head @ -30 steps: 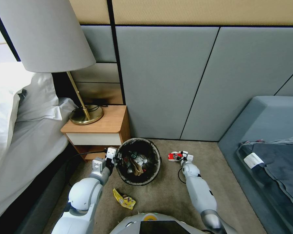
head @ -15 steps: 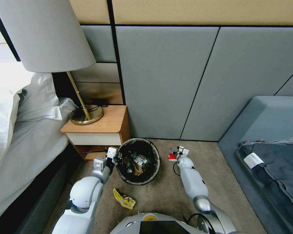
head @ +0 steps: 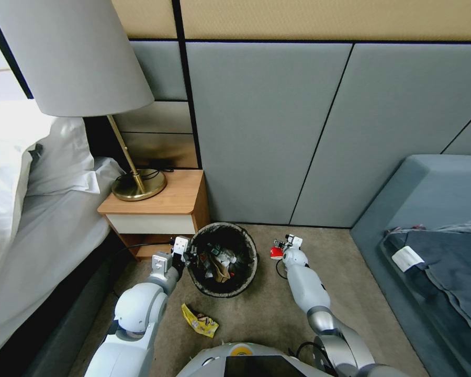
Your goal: Pick up the trash bin, then pick up the garbage from the floor and place it into the trash bin.
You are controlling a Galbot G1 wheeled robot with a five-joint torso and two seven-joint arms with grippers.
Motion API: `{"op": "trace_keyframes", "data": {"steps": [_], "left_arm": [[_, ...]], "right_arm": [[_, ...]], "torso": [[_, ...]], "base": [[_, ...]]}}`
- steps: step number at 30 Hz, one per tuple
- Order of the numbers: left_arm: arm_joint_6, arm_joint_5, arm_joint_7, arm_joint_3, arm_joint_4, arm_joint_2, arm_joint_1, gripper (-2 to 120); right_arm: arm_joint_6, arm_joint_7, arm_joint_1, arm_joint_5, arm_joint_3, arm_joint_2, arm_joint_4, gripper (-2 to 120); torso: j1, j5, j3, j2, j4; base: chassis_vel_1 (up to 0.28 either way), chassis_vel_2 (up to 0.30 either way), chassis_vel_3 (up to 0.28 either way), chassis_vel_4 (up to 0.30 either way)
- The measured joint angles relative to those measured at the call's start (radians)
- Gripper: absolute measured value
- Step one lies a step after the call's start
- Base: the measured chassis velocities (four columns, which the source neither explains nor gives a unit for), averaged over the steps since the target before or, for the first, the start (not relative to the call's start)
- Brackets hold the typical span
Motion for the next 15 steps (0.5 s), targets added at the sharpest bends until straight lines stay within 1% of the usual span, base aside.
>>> {"op": "trace_keyframes", "data": {"steps": [3,4,15], "left_arm": [[0.000,0.000,0.000,0.000,0.001,0.000,0.000,1],[-0.001,0.000,0.000,0.002,0.002,0.000,0.000,1],[-0.004,0.002,0.003,0.004,0.007,0.000,-0.001,1]], "right_arm": [[-0.002,0.010,-0.002,0.001,0.000,0.000,0.001,100],[-0.006,0.028,-0.008,0.002,-0.001,0.001,0.005,100],[-0.006,0.038,-0.019,-0.002,-0.003,0.000,0.011,100]], "torso": [[0.000,0.0000,0.000,0.000,0.0000],[0.000,-0.0001,0.000,0.000,-0.0001],[0.000,0.0000,0.000,0.000,0.0000]], "base": [[0.000,0.000,0.000,0.000],[0.000,0.000,0.000,0.000],[0.000,0.000,0.000,0.000]]}}
